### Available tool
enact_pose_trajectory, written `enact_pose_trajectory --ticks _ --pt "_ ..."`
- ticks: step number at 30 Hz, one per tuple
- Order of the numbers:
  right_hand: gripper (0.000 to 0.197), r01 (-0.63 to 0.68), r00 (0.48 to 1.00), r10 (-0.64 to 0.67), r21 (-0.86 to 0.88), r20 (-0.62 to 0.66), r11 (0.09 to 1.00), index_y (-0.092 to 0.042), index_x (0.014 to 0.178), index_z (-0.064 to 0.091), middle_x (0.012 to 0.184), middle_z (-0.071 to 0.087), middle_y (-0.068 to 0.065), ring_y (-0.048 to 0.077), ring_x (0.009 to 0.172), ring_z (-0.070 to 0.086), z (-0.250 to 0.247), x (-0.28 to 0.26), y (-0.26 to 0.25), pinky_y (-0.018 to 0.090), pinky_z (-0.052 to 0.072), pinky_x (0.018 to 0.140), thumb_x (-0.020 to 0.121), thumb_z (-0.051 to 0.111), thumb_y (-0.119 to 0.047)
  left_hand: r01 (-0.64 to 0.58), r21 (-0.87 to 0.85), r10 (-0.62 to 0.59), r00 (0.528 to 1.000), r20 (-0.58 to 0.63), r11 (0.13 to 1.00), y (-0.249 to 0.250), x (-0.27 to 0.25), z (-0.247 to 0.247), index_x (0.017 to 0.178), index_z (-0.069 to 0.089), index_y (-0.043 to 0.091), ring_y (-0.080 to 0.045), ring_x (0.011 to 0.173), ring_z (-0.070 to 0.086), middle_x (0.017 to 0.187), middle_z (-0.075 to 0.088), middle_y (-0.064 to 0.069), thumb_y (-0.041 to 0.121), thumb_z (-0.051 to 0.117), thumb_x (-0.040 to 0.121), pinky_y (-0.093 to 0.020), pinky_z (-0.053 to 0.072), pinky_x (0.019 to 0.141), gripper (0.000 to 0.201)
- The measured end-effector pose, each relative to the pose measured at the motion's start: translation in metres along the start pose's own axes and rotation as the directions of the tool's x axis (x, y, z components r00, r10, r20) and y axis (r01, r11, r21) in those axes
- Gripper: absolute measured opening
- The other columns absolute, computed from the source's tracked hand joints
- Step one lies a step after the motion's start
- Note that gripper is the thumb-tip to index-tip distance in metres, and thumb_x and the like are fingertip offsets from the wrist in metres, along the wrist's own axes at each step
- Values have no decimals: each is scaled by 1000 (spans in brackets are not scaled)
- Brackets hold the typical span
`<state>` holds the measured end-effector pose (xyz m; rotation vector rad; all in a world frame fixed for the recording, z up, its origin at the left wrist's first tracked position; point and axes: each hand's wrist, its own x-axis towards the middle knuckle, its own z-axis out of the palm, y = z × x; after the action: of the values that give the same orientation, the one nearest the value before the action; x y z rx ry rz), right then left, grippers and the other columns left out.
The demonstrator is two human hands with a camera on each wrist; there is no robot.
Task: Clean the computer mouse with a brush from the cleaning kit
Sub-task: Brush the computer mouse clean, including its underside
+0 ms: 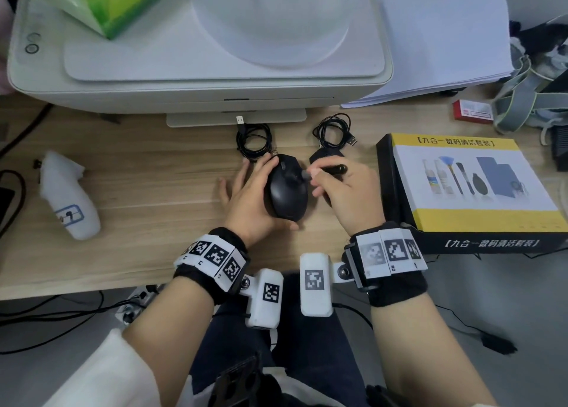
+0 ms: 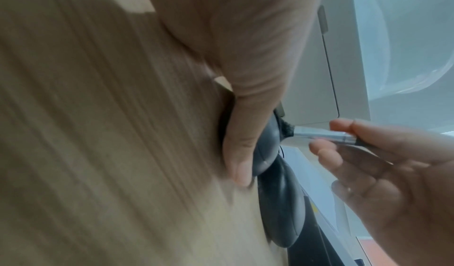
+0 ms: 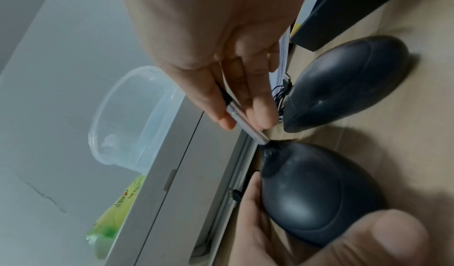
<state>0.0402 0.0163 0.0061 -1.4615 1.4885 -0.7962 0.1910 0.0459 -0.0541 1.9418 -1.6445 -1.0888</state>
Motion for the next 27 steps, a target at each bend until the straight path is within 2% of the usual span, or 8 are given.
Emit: enact_pose_trajectory --ticks 4,8,12,16,19,22,25,27 --pt "20 -83 995 84 -29 55 996 -23 62 66 41 56 -5 17 47 56 -1 -1 2 29 50 59 79 60 -14 0 -6 0 1000 -2 1000 0 0 0 144 19 38 -12 146 -3 156 15 18 45 87 40 -49 -15 111 125" --pt "22 -70 998 70 62 -3 996 -28 68 64 58 63 1 16 55 60 -4 -5 4 23 49 64 83 58 -12 -8 -14 8 1000 -3 1000 1 0 -1 144 20 36 -13 146 -3 156 15 17 44 88 41 -48 -16 111 124" --pt "18 -127 988 124 20 91 992 -22 67 64 53 61 3 18 50 57 -5 -4 4 25 48 60 81 60 -13 -11 -21 11 1000 -3 1000 1 0 -2 144 21 35 -14 146 -3 156 16 15 44 88 40 -50 -15 112 124" --pt "16 -105 992 102 32 78 994 -21 71 65 58 64 0 15 54 60 -8 -1 4 20 48 62 82 59 -11 -8 -1 8 1000 -4 1000 1 0 -1 144 21 36 -14 146 -2 156 16 17 44 88 40 -50 -14 111 124" --pt "10 -121 984 119 8 134 993 -16 72 66 59 65 8 20 54 61 -8 0 1 25 50 64 81 61 -13 -3 4 3 1000 1 1000 2 -1 -2 144 20 37 -13 146 -3 156 15 18 45 87 41 -50 -14 111 123" --pt "15 -89 991 85 36 104 995 -22 71 66 58 66 1 16 55 63 -6 0 1 21 51 65 82 61 -12 -4 1 4 1000 10 1000 3 0 -2 144 20 37 -13 146 -4 156 14 17 45 87 41 -50 -15 111 124" --pt "9 -120 980 111 42 164 992 -16 73 66 59 65 8 19 52 60 1 1 1 28 49 65 80 62 -15 -6 -3 6 1000 9 1000 2 0 -2 144 18 38 -12 146 -4 156 14 18 46 87 41 -49 -16 111 124" --pt "8 -123 980 109 72 168 990 -16 75 66 65 68 10 19 56 60 8 1 0 28 50 64 81 62 -14 -8 -7 9 1000 11 1000 1 -1 -2 144 18 38 -12 146 -4 156 14 18 47 86 41 -50 -15 111 124"
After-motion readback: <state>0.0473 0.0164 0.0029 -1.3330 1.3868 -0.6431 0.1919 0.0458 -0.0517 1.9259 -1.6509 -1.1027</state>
